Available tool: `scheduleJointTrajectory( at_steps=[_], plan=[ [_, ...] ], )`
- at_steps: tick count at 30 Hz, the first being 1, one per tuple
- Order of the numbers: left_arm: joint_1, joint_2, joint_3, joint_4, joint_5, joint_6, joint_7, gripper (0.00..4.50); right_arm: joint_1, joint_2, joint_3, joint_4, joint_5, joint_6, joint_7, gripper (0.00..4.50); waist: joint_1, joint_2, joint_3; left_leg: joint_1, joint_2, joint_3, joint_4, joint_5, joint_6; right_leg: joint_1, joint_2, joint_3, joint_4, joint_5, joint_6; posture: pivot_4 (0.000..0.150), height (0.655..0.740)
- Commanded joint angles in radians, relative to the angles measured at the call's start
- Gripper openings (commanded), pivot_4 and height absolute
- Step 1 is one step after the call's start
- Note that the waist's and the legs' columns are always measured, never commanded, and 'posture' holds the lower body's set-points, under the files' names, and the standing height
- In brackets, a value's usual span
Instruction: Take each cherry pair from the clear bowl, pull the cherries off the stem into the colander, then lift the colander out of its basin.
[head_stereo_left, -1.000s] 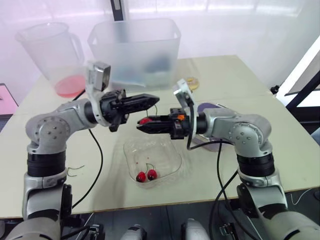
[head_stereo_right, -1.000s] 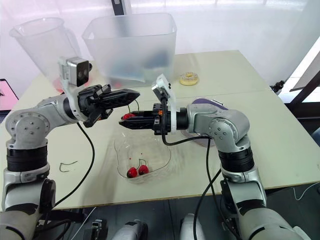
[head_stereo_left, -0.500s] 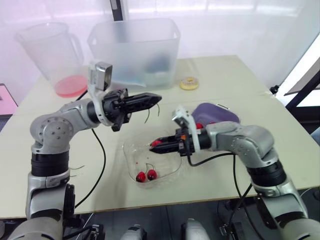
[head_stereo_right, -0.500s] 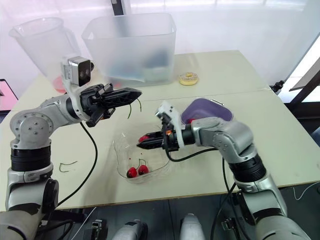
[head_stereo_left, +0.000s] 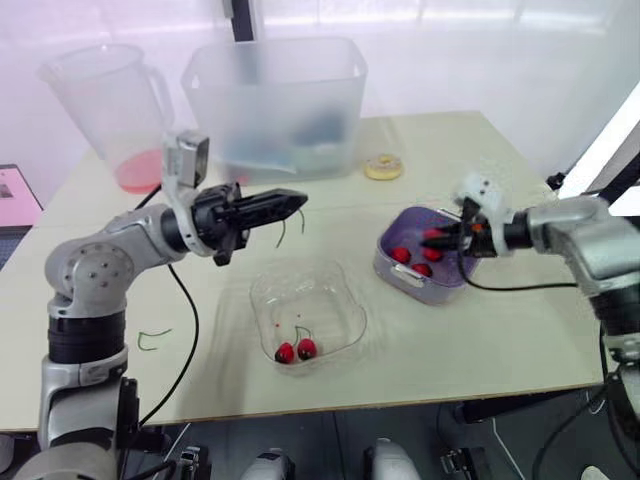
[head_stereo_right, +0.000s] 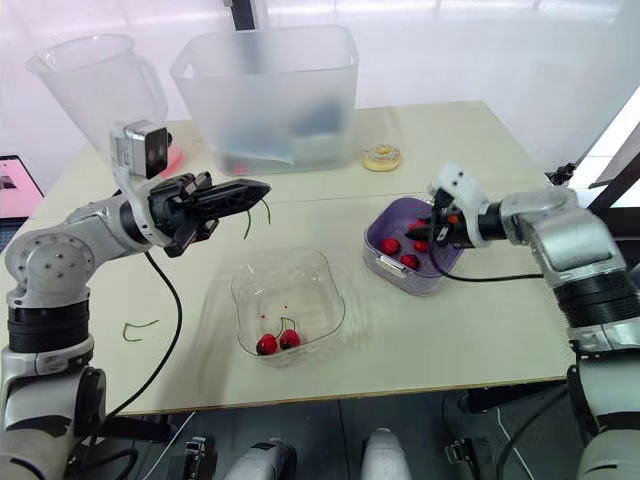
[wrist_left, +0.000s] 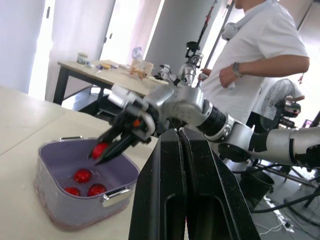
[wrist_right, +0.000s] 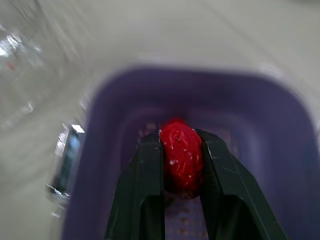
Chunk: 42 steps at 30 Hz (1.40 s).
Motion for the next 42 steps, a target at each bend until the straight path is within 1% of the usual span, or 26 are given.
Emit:
scheduleJointTrajectory(
  at_steps=[1, 4, 6, 7, 11, 13, 15, 18, 20, 22, 25, 27, 29, 31, 34, 37, 40, 42],
  plan=[
    [-0.003, 0.022, 0.031, -0.041, -0.016, -0.011, 0.006, 0.00, -0.020, 0.003, -0.018, 0.016, -0.051, -0.054, 0.007, 1.78, 0.002, 0.000, 0.000, 0.000, 0.000, 0.000, 0.000, 0.000, 0.000, 0.000, 0.000, 0.000, 0.000, 0.000, 0.000, 0.150, 0.7400],
    [-0.005, 0.032, 0.033, -0.042, -0.018, -0.008, 0.007, 0.00, -0.022, 0.007, -0.030, 0.016, -0.067, -0.062, 0.019, 3.08, 0.003, 0.000, 0.000, 0.000, 0.000, 0.000, 0.000, 0.000, 0.000, 0.000, 0.000, 0.000, 0.000, 0.000, 0.000, 0.150, 0.7400],
    [-0.006, 0.040, 0.034, -0.041, -0.015, -0.010, 0.006, 0.00, -0.034, 0.001, -0.045, 0.004, -0.065, -0.056, 0.035, 4.10, 0.004, 0.000, 0.000, 0.000, 0.000, 0.000, 0.000, 0.000, 0.000, 0.000, 0.000, 0.000, 0.000, 0.000, 0.000, 0.150, 0.7400],
    [-0.005, 0.045, 0.036, -0.042, -0.016, -0.008, 0.007, 0.00, -0.048, -0.005, -0.055, -0.007, -0.059, -0.049, 0.046, 4.48, 0.003, 0.000, 0.000, 0.000, 0.000, 0.000, 0.000, 0.000, 0.000, 0.000, 0.000, 0.000, 0.000, 0.000, 0.000, 0.150, 0.7400],
    [0.011, 0.072, 0.048, -0.047, -0.015, -0.004, 0.015, 0.00, -0.089, -0.033, -0.079, -0.095, -0.026, -0.047, 0.126, 4.48, 0.002, 0.000, 0.000, 0.000, 0.000, -0.001, 0.000, 0.000, 0.000, 0.000, 0.000, 0.000, 0.000, 0.000, 0.000, 0.150, 0.7400],
    [0.032, 0.097, 0.069, -0.052, -0.014, 0.002, 0.027, 0.00, -0.124, -0.026, -0.122, -0.188, 0.082, 0.043, 0.194, 4.48, -0.001, 0.000, 0.000, 0.000, 0.000, 0.000, 0.000, 0.000, 0.000, 0.000, 0.000, 0.000, 0.000, 0.000, 0.000, 0.150, 0.7400],
    [0.074, 0.138, 0.100, -0.061, -0.008, 0.009, 0.048, 0.00, -0.167, -0.013, -0.168, -0.279, 0.226, 0.155, 0.264, 4.48, -0.007, 0.000, 0.000, 0.000, 0.001, 0.000, -0.001, 0.000, 0.000, -0.001, 0.001, 0.000, -0.001, 0.000, 0.000, 0.150, 0.7400],
    [0.148, 0.198, 0.139, -0.079, 0.012, 0.008, 0.073, 0.00, -0.213, 0.019, -0.205, -0.352, 0.365, 0.262, 0.300, 4.48, -0.011, 0.000, 0.000, 0.000, 0.002, -0.003, -0.001, 0.000, 0.000, -0.001, 0.001, 0.000, -0.001, 0.000, 0.000, 0.150, 0.7400],
    [0.275, 0.273, 0.199, -0.092, 0.061, 0.013, 0.087, 0.00, -0.242, 0.071, -0.205, -0.373, 0.420, 0.272, 0.313, 4.48, -0.017, 0.000, 0.000, 0.000, 0.002, -0.004, -0.001, 0.000, 0.000, 0.000, 0.001, 0.000, -0.001, 0.000, 0.000, 0.150, 0.7400],
    [0.371, 0.310, 0.263, -0.085, 0.079, 0.016, 0.110, 0.00, -0.253, 0.106, -0.197, -0.380, 0.440, 0.266, 0.319, 4.48, -0.020, 0.000, 0.000, 0.001, 0.002, -0.004, -0.002, 0.000, 0.000, 0.000, 0.000, 0.000, -0.001, 0.000, 0.000, 0.150, 0.7400],
    [0.447, 0.326, 0.324, -0.065, 0.083, 0.018, 0.143, 0.00, -0.258, 0.134, -0.188, -0.381, 0.447, 0.264, 0.315, 4.48, -0.008, 0.000, 0.000, 0.000, 0.003, -0.005, -0.001, 0.000, 0.000, -0.001, 0.000, 0.000, 0.000, 0.000, 0.000, 0.150, 0.7400],
    [0.535, 0.338, 0.375, 0.009, 0.064, 0.159, 0.235, 0.00, -0.250, 0.163, -0.172, -0.374, 0.438, 0.240, 0.312, 4.48, 0.001, 0.000, 0.000, 0.000, 0.002, -0.005, -0.001, 0.000, 0.000, 0.000, -0.001, 0.000, -0.001, 0.000, 0.000, 0.150, 0.7400],
    [0.620, 0.352, 0.360, 0.028, 0.119, 0.190, 0.271, 0.00, -0.245, 0.186, -0.161, -0.371, 0.422, 0.216, 0.300, 4.48, 0.000, 0.000, 0.000, 0.001, 0.002, -0.005, -0.001, 0.000, 0.000, 0.000, -0.001, 0.001, -0.001, 0.000, 0.000, 0.150, 0.7400],
    [0.631, 0.329, 0.372, 0.038, 0.094, 0.203, 0.278, 0.00, -0.236, 0.192, -0.159, -0.382, 0.420, 0.207, 0.296, 4.48, 0.002, 0.000, 0.000, 0.001, 0.002, -0.005, -0.002, 0.000, 0.000, -0.001, -0.001, 0.001, 0.000, 0.000, 0.000, 0.150, 0.7400],
    [0.677, 0.302, 0.341, 0.063, 0.136, 0.174, 0.261, 0.00, -0.212, 0.176, -0.167, -0.419, 0.434, 0.212, 0.297, 4.48, 0.010, -0.001, 0.000, 0.000, 0.002, -0.006, -0.001, 0.000, 0.000, 0.000, -0.001, 0.000, 0.000, 0.000, 0.000, 0.150, 0.7400],
    [0.662, 0.261, 0.348, 0.123, 0.143, 0.172, 0.286, 0.00, -0.201, 0.164, -0.185, -0.434, 0.448, 0.223, 0.284, 4.48, 0.008, -0.001, 0.000, 0.000, 0.002, -0.006, -0.001, 0.000, 0.000, 0.000, -0.001, 0.000, 0.000, 0.000, 0.000, 0.150, 0.7400],
    [0.634, 0.256, 0.351, 0.180, 0.155, 0.179, 0.286, 0.00, -0.182, 0.155, -0.192, -0.453, 0.450, 0.225, 0.268, 4.48, 0.004, -0.001, 0.000, 0.000, 0.002, -0.006, -0.001, 0.000, 0.000, 0.000, -0.001, 0.000, 0.000, 0.000, 0.000, 0.150, 0.7400],
    [0.605, 0.262, 0.354, 0.227, 0.158, 0.188, 0.284, 0.61, -0.168, 0.151, -0.200, -0.466, 0.458, 0.231, 0.259, 4.50, 0.004, -0.001, 0.000, 0.000, 0.002, -0.005, -0.001, 0.000, 0.000, -0.001, -0.001, 0.000, 0.000, 0.000, 0.000, 0.150, 0.7400]
  ],
)
